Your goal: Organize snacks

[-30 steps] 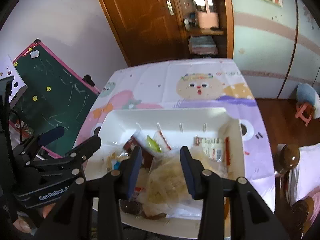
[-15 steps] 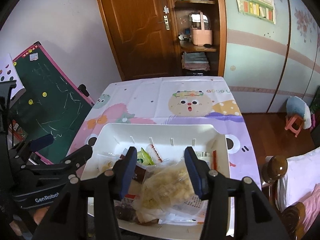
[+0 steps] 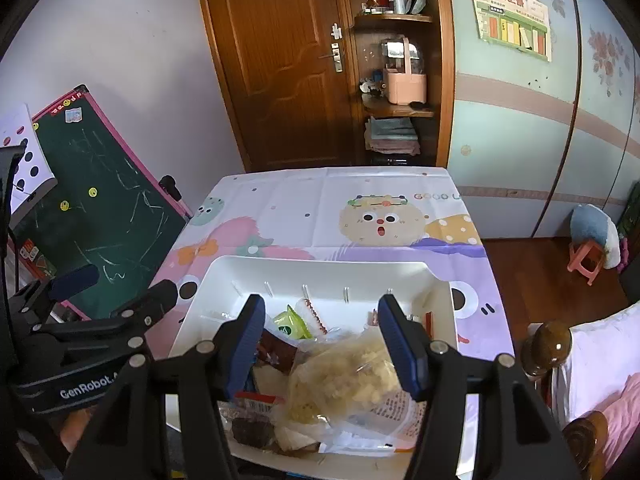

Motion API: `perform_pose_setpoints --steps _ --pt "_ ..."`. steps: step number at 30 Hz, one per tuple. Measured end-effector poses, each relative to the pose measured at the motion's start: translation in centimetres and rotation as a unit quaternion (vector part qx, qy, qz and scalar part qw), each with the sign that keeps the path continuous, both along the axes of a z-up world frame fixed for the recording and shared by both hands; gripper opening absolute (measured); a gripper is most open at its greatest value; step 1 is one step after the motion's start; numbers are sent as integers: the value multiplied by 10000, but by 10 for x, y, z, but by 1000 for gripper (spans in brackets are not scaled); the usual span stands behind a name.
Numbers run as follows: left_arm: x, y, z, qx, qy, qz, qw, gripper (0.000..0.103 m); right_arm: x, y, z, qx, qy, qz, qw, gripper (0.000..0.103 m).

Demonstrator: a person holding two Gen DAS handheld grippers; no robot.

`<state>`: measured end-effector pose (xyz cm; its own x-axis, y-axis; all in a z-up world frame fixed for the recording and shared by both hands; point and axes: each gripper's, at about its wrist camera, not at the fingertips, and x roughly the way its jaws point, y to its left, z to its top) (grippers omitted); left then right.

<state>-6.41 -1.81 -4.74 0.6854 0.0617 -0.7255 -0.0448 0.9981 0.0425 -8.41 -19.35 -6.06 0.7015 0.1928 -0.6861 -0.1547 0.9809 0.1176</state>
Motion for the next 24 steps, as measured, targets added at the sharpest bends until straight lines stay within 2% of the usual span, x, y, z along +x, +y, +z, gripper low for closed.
perform_pose_setpoints --steps 24 --pt "-1 2 0 6 31 14 10000 103 1 -2 -1 -2 8 -54 10000 59"
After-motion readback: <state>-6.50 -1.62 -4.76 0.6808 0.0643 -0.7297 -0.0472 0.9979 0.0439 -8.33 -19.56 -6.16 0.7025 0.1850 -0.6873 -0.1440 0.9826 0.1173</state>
